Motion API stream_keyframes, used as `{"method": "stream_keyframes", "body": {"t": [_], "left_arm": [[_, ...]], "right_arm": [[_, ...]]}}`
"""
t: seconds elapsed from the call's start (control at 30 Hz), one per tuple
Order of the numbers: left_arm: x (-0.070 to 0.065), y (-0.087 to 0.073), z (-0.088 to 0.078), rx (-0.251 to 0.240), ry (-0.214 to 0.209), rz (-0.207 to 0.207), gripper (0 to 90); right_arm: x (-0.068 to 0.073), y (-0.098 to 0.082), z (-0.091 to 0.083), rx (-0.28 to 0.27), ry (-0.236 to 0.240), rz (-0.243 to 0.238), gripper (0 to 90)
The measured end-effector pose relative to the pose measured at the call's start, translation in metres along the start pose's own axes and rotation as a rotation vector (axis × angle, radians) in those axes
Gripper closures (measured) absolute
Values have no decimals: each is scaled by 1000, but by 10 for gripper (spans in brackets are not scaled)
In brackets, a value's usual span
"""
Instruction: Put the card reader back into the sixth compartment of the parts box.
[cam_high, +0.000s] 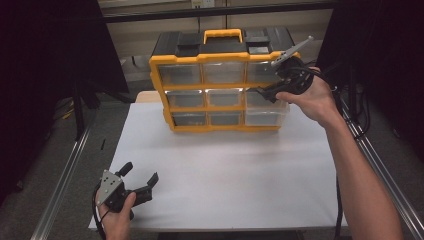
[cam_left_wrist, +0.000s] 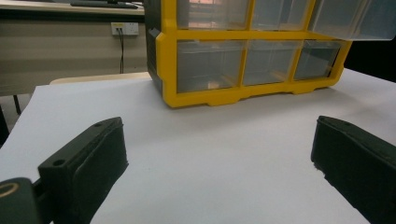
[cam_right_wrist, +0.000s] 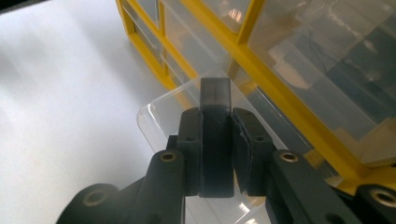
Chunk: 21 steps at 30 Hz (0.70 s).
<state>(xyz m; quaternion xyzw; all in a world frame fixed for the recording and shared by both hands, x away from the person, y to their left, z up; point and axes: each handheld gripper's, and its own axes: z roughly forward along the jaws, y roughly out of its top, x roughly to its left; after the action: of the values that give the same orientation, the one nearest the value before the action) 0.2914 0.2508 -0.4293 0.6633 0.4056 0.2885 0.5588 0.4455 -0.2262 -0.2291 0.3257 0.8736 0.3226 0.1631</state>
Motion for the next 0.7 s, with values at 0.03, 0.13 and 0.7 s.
{"method": "stream_keyframes", "body": {"t": [0.03,0.13,0.7], "left_arm": [[0,0,0,0,1,1,33],[0,0,0,2,1,0,33],[-1,-1,1,5,-5,2,33]], "right_arm": [[-1,-1,1,-1,3,0,741],[-3,-2,5,13,1,-1,741],[-13,-7,26,103,7,20,741]]}}
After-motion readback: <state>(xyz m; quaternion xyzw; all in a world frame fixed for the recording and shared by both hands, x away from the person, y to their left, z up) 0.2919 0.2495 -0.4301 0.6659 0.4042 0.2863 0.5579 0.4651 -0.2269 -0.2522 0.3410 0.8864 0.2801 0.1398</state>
